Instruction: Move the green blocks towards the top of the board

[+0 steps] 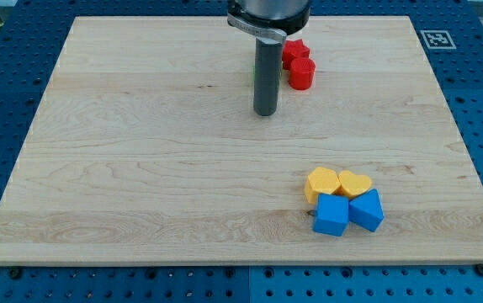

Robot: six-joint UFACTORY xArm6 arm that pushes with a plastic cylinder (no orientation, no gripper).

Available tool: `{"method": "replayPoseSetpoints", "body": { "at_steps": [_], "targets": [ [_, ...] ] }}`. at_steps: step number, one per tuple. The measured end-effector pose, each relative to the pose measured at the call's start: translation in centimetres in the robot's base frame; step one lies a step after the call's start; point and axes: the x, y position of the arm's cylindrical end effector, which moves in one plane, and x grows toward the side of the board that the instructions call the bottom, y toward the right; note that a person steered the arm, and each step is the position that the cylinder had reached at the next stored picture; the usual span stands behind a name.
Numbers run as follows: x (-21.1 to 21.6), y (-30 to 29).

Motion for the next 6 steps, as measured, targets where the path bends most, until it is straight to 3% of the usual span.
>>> {"method": "replayPoseSetpoints", "body": {
  "at_steps": [3,6],
  "targets": [
    [-1.2,1.1],
    [-9.7,-2.9]
  ]
}}
